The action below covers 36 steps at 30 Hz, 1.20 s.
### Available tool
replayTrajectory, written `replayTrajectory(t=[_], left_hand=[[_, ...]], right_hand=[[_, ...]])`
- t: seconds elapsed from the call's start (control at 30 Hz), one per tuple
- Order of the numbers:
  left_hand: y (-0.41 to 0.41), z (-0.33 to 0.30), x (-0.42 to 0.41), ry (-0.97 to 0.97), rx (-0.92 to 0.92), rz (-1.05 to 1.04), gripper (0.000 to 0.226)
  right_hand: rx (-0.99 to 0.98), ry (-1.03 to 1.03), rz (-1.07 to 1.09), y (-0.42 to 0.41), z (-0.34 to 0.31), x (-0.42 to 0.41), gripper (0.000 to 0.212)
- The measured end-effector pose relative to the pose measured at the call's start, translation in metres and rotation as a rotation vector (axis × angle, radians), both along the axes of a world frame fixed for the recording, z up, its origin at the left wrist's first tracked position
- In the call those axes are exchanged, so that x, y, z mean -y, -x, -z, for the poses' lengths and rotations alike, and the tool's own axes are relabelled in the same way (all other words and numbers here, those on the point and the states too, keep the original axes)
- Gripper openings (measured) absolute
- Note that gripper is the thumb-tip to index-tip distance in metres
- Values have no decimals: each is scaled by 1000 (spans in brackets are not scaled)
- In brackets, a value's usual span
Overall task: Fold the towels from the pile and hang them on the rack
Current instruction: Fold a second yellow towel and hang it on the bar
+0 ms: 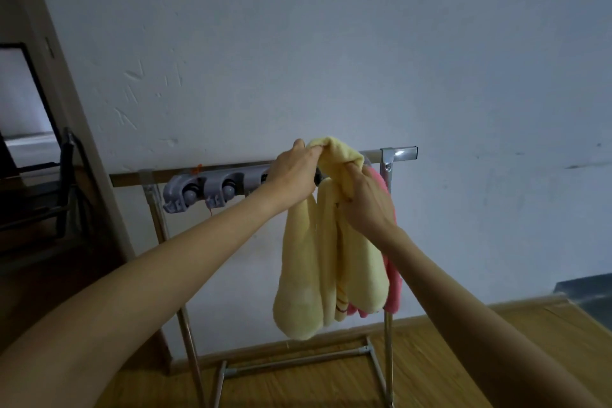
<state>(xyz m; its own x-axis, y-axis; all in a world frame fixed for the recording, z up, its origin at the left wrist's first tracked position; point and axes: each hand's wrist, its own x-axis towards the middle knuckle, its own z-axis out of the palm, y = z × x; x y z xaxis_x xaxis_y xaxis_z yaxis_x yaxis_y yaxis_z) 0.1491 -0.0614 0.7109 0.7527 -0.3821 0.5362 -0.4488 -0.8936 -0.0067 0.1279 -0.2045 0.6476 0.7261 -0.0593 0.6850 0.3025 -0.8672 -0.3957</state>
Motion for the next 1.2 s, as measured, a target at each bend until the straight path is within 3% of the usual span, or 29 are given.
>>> replayTrajectory(t=[0.23,0.37,0.7,0.87,1.0,1.2], left_hand=[[-3,17,5,-108,43,-31,39],[-4,19,12,-144,82,-42,36],[-7,45,13,-304,166,-45,40],[-8,46,9,-343,188,-11,38],[-10,43,2,-343,151,0,44],[-12,36,6,-372,112,-109,37]], right_hand=[[-62,-2,76,-6,13,6,28],[-67,105,212,-8,17,14,36],[25,403,155,-11,74,29,47],[30,416,22,-16,79,42,54],[-59,425,62,-17,68,38,57],[-146,369,63,-13,43,17,39]])
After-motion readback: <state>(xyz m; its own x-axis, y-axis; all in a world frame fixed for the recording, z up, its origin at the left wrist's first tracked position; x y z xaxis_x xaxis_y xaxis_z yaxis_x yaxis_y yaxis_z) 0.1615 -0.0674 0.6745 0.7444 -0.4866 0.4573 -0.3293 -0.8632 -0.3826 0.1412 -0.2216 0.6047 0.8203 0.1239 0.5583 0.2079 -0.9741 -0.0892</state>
